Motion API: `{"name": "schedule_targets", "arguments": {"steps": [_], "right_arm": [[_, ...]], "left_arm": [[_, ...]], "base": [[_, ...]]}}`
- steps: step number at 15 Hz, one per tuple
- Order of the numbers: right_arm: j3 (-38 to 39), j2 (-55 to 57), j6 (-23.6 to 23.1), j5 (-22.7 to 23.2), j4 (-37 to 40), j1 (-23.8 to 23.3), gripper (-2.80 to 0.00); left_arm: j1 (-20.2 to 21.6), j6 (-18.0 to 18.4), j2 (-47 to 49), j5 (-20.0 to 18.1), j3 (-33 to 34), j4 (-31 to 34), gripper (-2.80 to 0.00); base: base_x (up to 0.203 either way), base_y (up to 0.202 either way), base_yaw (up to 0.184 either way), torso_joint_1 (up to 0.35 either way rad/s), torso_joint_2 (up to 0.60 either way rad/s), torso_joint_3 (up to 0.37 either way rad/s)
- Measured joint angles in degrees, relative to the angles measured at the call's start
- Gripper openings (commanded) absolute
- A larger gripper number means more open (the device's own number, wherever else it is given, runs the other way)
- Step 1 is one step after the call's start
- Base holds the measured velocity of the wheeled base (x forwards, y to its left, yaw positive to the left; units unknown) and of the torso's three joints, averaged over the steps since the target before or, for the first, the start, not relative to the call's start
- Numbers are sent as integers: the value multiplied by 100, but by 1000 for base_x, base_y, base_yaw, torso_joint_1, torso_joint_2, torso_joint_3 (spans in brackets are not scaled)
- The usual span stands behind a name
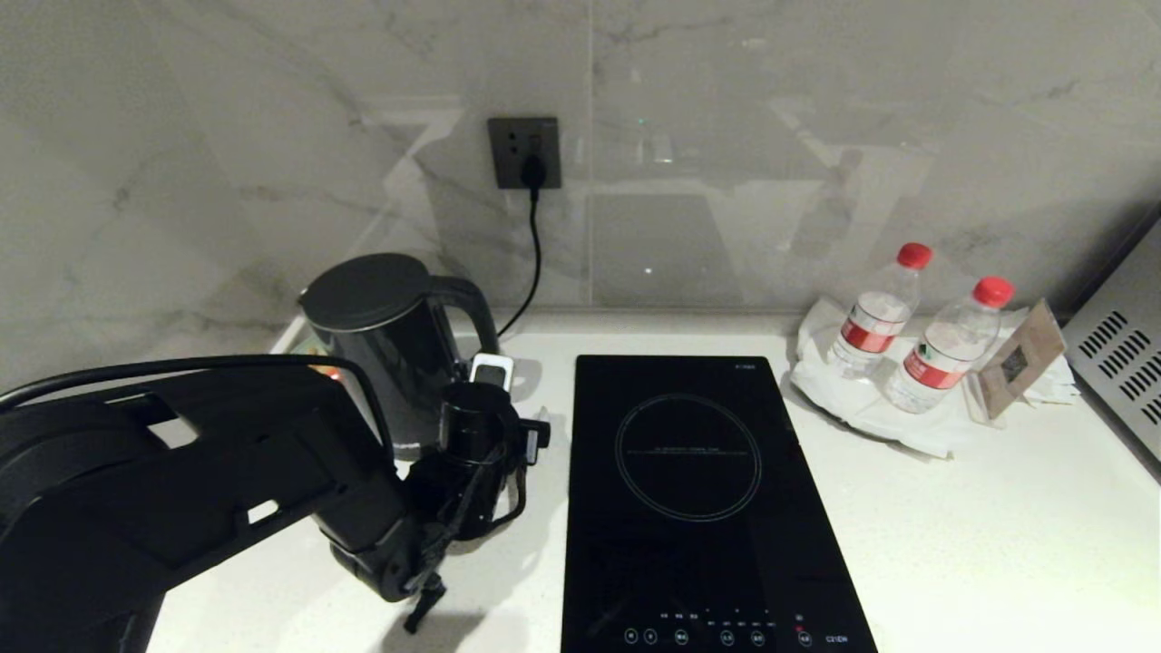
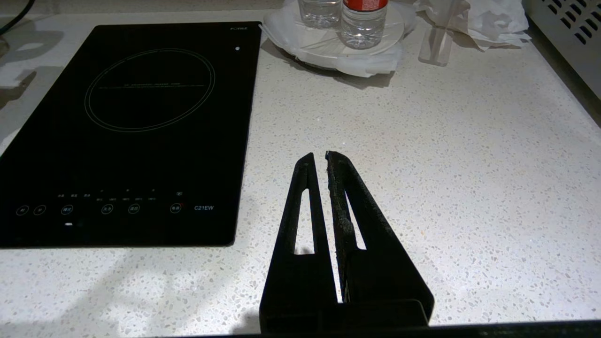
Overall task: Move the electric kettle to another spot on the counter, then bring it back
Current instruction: Finish boiling water, then pick up the kettle
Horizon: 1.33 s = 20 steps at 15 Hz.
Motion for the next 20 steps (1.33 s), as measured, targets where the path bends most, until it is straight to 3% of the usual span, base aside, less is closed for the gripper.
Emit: {"name": "schedule_targets", "arguments": {"steps": [4,8,15,20], "right_arm": [[0,0,-2,2,2,0,-280],[0,0,-2,0,2,0,-280],[0,0,-2,0,2,0,-280],[0,0,0,-2,0,0,-280]], "left_arm": [[-187,0,-563,-4,382,0,0],[-269,3,-864,-5,349,46,0],[-365,11,-970,-3,-265,406,0],[-131,36,-664,-3,-968,699,0]], "base": [[0,0,0,0,0,0],[0,0,0,0,0,0],[0,0,0,0,0,0],[0,0,0,0,0,0]]}}
